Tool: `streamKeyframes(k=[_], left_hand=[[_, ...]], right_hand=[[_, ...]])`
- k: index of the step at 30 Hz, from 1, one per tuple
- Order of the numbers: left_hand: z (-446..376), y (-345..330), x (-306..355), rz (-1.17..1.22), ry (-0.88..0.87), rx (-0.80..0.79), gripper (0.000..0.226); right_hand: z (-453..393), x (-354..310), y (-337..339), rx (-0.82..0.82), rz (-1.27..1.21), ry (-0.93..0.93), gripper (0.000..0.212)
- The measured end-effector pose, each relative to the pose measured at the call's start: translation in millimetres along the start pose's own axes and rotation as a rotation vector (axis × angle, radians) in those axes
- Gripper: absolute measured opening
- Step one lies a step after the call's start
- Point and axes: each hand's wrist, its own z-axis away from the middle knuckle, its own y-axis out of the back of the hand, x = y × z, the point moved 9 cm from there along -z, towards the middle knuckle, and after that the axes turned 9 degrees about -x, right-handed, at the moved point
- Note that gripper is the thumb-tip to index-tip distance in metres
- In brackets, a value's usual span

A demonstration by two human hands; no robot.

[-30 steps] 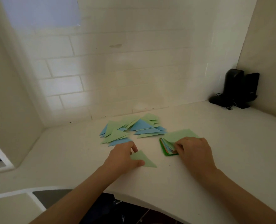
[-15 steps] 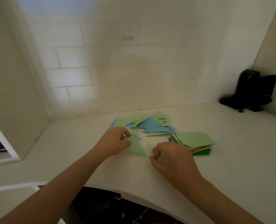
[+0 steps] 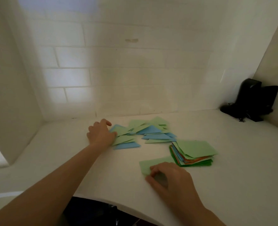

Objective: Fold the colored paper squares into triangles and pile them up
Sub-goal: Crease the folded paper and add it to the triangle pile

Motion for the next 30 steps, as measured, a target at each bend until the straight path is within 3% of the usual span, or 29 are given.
streamKeyframes(k=[2, 4, 7, 9, 11, 24, 30], left_hand=[[11, 9, 12, 0.111, -0.122, 0.101, 0.035], [38, 20, 42, 0.284, -0.414, 0.143, 0.025], [103, 5, 86, 0.347, -0.778, -0.164, 0.011], [138, -16, 94, 0.236, -0.871, -0.404, 0.009], [151, -28, 89, 0.154, -0.888, -0.468, 0.014], [151, -31, 82, 0.179, -0.857, -0.381, 0.018], [143, -36, 80, 0.235, -0.746, -0.380, 0.010]], right_hand=[[0, 0, 0, -0.001, -0.004, -0.005, 0.025], [0, 0, 0, -0.014, -0.003, -0.004, 0.025], [2, 1, 2, -0.032, -0.026, 0.024, 0.025], [4, 3, 3, -0.041, -0.058, 0.031, 0.025], [4, 3, 3, -0.034, -0.068, 0.042, 0.024], [0, -2, 7, 0.080, -0.008, 0.050, 0.018], [-10, 24, -3, -0.052, -0.194, -0.178, 0.029]])
